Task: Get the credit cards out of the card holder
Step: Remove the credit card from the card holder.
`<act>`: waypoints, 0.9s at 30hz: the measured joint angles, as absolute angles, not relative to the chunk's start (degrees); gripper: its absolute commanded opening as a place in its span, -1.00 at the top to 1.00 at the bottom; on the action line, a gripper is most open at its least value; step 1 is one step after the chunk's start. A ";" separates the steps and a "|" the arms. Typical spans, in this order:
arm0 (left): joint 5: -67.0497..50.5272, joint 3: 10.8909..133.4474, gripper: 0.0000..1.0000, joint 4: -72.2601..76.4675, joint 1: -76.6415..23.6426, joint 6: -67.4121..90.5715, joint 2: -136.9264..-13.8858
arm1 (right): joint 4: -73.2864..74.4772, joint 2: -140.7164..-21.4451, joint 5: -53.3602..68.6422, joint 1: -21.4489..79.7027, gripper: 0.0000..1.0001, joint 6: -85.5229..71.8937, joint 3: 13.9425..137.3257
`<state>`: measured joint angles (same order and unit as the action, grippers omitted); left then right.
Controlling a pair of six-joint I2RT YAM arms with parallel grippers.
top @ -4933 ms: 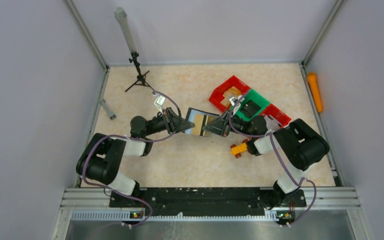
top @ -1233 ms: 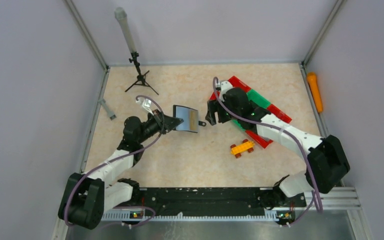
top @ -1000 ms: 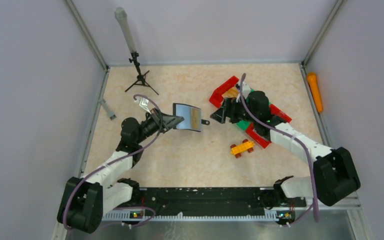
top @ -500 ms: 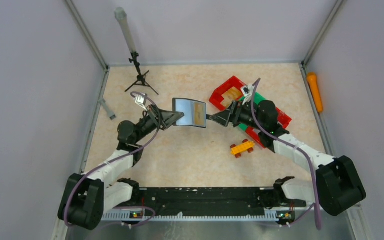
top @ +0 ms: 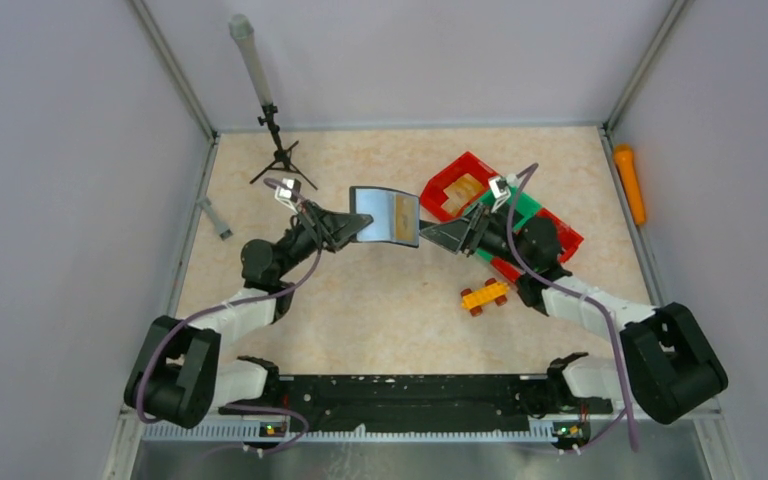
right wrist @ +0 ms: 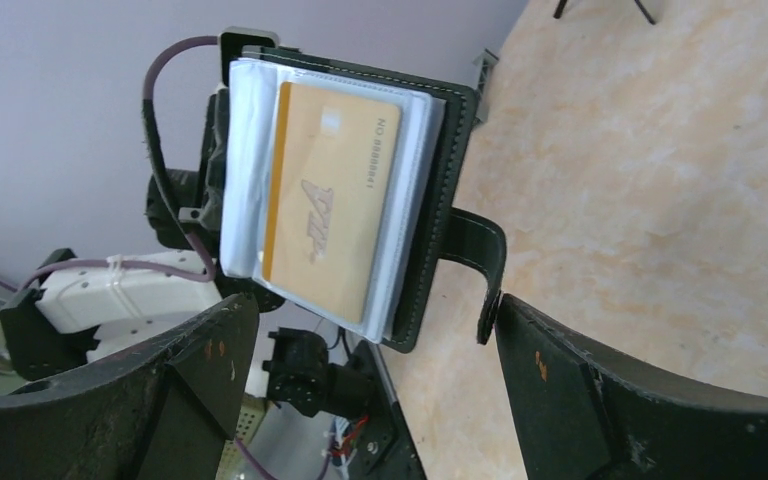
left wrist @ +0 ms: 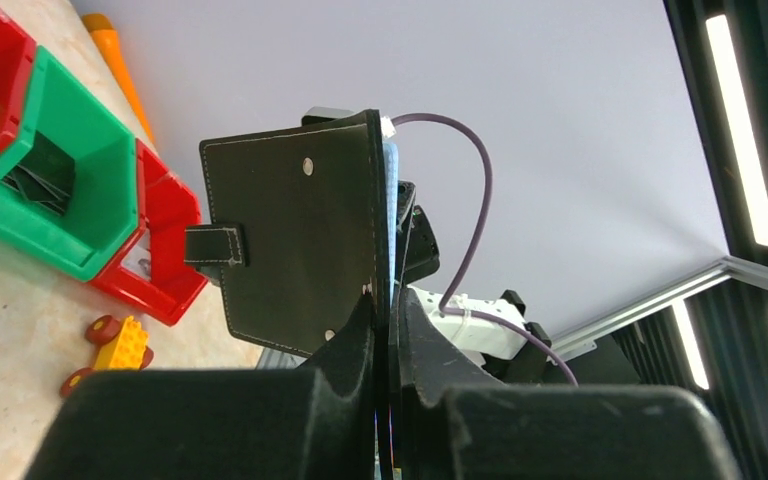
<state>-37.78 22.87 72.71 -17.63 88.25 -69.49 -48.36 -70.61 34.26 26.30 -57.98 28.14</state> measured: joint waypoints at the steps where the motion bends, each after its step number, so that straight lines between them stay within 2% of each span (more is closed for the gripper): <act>1: -37.63 23.09 1.00 73.93 -17.89 88.88 -70.43 | -49.50 -70.91 34.30 26.59 -0.78 -58.92 28.12; 7: -37.63 24.62 1.00 79.75 -19.59 91.48 -74.15 | -52.88 -72.84 34.04 28.36 -0.78 -62.43 28.14; 17: -37.63 26.15 1.00 78.70 -20.10 89.84 -72.03 | -47.16 -71.94 29.69 28.51 -0.78 -60.93 28.14; 24: -37.58 26.15 1.00 78.87 -20.86 89.86 -71.88 | -55.42 -72.66 30.59 28.51 -0.75 -65.89 28.10; 27: -37.50 26.17 1.00 78.87 -21.39 89.86 -71.90 | -59.77 -73.91 31.35 28.51 -0.64 -68.86 28.10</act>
<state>-37.50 26.17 78.87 -21.39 89.86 -71.90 -59.77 -73.91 31.35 28.51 -68.86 28.10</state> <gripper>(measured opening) 0.056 0.871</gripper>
